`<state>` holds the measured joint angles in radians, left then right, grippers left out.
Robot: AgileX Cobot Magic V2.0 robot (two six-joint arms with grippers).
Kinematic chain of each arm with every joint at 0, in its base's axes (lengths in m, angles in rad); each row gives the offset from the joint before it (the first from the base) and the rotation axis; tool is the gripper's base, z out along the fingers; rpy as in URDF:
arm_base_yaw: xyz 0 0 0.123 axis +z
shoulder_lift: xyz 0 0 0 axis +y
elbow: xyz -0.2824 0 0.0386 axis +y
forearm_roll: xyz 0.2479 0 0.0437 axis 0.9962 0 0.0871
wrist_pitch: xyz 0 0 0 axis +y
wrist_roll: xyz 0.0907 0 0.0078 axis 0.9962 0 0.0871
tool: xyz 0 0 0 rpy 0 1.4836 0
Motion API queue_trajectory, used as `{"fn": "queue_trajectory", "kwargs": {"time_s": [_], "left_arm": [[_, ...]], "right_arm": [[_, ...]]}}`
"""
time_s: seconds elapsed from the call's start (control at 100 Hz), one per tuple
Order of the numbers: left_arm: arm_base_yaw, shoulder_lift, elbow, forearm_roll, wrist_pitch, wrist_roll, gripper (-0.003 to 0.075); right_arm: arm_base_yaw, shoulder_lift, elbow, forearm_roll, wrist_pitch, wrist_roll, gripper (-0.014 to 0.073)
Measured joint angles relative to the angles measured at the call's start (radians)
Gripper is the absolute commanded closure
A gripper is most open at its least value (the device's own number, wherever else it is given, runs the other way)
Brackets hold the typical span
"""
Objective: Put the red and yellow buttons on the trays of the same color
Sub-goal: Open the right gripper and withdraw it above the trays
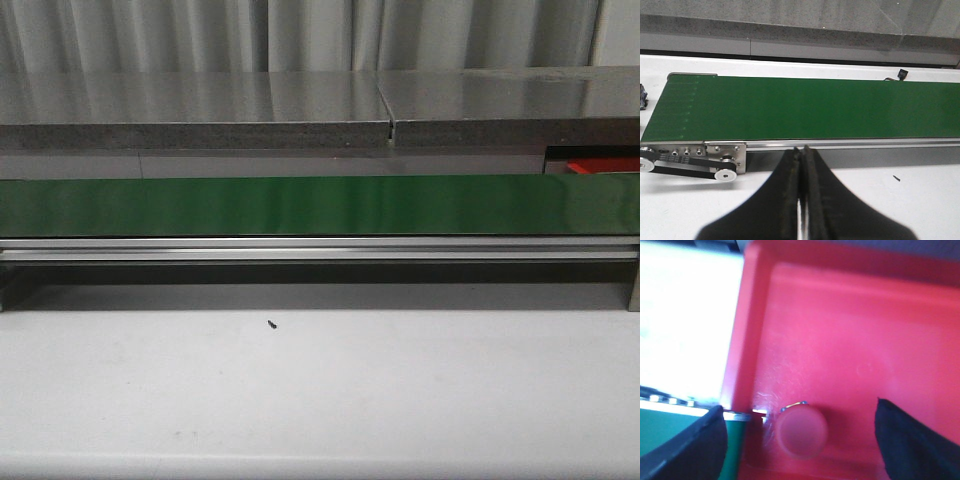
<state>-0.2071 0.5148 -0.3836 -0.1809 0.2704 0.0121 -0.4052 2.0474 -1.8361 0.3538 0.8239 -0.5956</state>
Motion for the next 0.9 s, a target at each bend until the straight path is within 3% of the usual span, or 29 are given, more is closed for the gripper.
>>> {"fn": "queue_trajectory", "kwargs": {"time_s": [0.19, 0.44, 0.67, 0.9], "left_arm": [[0.0, 0.0, 0.0, 0.0, 0.0, 0.0, 0.0739], [0.0, 0.0, 0.0, 0.0, 0.0, 0.0, 0.0739], [0.0, 0.0, 0.0, 0.0, 0.0, 0.0, 0.0739], [0.0, 0.0, 0.0, 0.0, 0.0, 0.0, 0.0739]], "right_arm": [[0.035, -0.155, 0.0, -0.023, 0.03, 0.063, -0.001], [0.179, -0.401, 0.077, -0.131, 0.037, 0.183, -0.0009], [0.287, -0.689, 0.392, -0.14, -0.067, 0.217, -0.0009], [0.309, -1.032, 0.814, -0.144, -0.185, 0.222, -0.0009]]}}
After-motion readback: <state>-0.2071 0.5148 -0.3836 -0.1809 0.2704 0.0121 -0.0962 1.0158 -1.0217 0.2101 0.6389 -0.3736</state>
